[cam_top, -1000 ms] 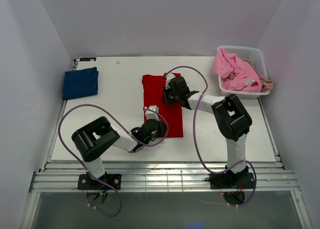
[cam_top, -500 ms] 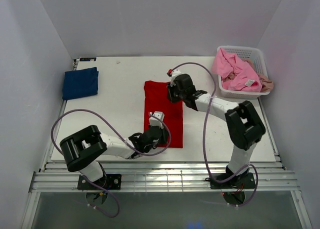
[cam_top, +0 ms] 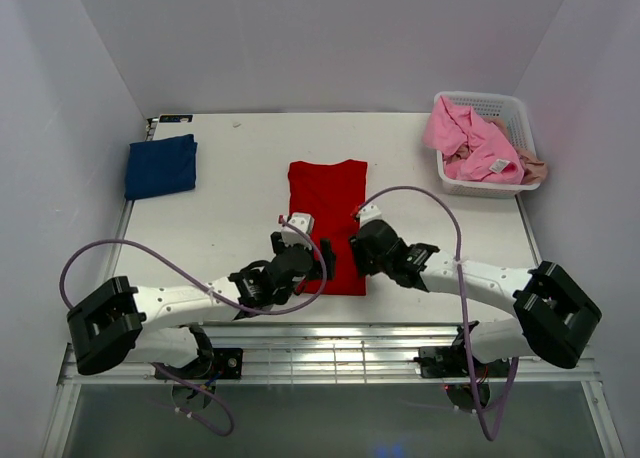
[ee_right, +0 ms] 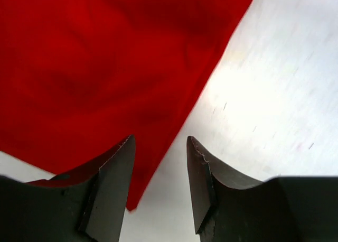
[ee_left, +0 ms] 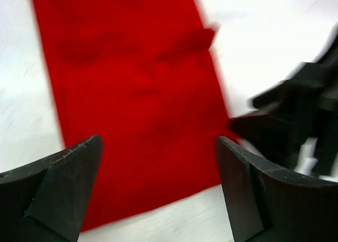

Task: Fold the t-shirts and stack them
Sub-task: Grab one side of the 2/3 rectangular tshirt with both arms

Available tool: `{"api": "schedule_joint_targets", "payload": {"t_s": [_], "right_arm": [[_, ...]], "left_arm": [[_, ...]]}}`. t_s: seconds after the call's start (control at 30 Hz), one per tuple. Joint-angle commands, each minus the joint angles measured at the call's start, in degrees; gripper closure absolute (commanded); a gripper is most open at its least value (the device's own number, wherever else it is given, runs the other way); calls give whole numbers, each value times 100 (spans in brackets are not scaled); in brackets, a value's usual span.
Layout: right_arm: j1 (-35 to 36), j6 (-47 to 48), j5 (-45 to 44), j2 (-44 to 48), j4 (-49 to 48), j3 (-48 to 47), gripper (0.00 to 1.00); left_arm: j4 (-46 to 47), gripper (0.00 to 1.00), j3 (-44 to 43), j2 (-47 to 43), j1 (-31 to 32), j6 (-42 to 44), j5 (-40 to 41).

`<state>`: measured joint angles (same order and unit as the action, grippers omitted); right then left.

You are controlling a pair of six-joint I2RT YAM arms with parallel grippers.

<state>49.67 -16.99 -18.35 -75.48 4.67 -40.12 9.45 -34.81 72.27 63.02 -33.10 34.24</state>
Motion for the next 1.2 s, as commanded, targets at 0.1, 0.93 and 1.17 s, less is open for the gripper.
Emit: {"api": "schedule_joint_targets", "payload": {"t_s": [0.1, 0.93, 1.17], "right_arm": [[834, -1192, -925, 7, 623, 224, 48], [1344, -2071, -1101, -388, 535, 698, 59], [1352, -2062, -986, -520, 325, 769, 65]], "left_arm": [[-919, 2, 1107, -933, -9, -566, -189], [-1121, 14, 1863, -934, -18, -1374, -770], [-989, 21, 1899, -838, -18, -1374, -857]]}}
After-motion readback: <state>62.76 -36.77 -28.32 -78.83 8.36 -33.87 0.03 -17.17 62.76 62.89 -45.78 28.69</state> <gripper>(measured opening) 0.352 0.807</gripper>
